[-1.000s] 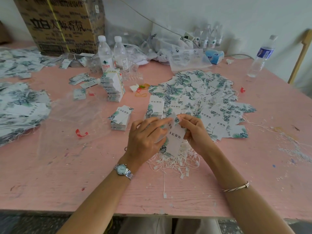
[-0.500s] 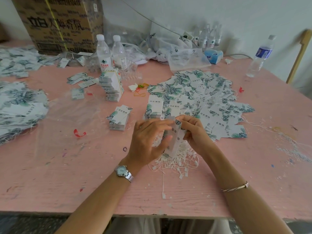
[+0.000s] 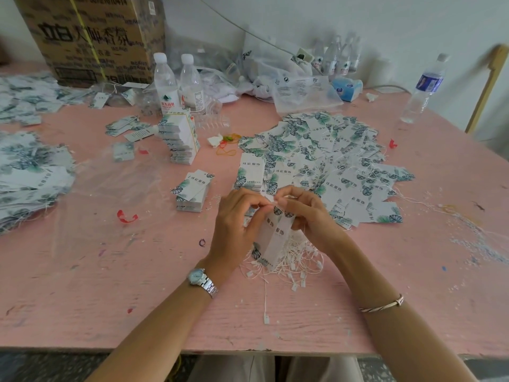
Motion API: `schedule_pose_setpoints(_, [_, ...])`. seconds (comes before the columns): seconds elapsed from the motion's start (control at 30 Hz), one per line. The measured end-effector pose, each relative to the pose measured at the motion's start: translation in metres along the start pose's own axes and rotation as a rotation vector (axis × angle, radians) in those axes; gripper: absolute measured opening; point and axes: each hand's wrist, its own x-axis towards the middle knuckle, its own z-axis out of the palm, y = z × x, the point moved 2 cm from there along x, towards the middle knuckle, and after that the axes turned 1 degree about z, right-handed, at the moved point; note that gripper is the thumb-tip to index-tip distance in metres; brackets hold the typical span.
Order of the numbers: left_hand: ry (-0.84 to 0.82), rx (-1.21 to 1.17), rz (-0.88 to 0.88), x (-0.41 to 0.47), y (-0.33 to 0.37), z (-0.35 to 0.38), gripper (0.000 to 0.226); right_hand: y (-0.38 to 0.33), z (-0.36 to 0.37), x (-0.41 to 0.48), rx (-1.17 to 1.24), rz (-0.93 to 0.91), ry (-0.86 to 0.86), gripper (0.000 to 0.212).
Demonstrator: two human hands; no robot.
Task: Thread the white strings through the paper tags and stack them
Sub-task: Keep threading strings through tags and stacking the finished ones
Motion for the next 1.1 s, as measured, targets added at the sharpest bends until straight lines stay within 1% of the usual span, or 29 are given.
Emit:
schedule_pose_setpoints(0.13, [0.012,-0.03,-0.122,0.0,-0.003,-0.002,0.013,-0.001,-0.009,0.005,0.24,0.016,0.088,0.013])
schedule_pose_setpoints(0.23, [0.019,-0.138,-0.222,0.0,-0.004,-0.002,0.012,-0.003,-0.016,0.006,0.321,-0.015,0.158,0.013])
schedule_pose_setpoints(0.33, [0.0,-0.285,-0.29,0.0,-0.004,0.0,0.01,-0.003,-0.022,0.005,0.319,-0.04,0.237,0.011])
schedule_pose_setpoints(0.43, [-0.003,-0.352,-0.326,-0.002,-0.007,0.002,0.007,-0.004,-0.027,0.006,0.323,-0.051,0.307,0.009])
schedule_pose_setpoints(0.5, [0.006,-0.389,-0.351,-0.003,-0.009,0.003,0.009,-0.005,-0.031,0.005,0.337,-0.056,0.35,0.008])
schedule_pose_setpoints(0.57, [0.018,-0.419,-0.364,-0.002,-0.009,0.003,0.013,-0.005,-0.033,0.004,0.342,-0.051,0.394,0.013])
schedule_pose_setpoints(0.63, [0.029,-0.444,-0.373,-0.002,-0.009,0.003,0.009,-0.005,-0.035,0.004,0.322,-0.039,0.431,0.021])
schedule_pose_setpoints(0.67, [0.037,-0.454,-0.379,-0.002,-0.009,0.003,0.007,-0.005,-0.035,0.004,0.296,-0.038,0.442,0.019])
schedule_pose_setpoints(0.73, [0.055,-0.457,-0.398,-0.003,-0.009,0.003,0.005,-0.006,-0.034,0.003,0.254,-0.047,0.453,0.011])
schedule_pose_setpoints(0.77, [0.06,-0.454,-0.408,-0.003,-0.01,0.003,0.005,-0.006,-0.034,0.004,0.249,-0.053,0.452,0.01])
schedule_pose_setpoints(0.93, [0.077,-0.461,-0.426,-0.003,-0.009,0.0,0.006,-0.004,-0.035,0.005,0.188,-0.058,0.445,0.024])
schedule_pose_setpoints(1.1, [0.098,-0.526,-0.469,-0.001,-0.007,-0.003,0.006,0.0,-0.036,0.007,0.204,-0.086,0.445,0.016])
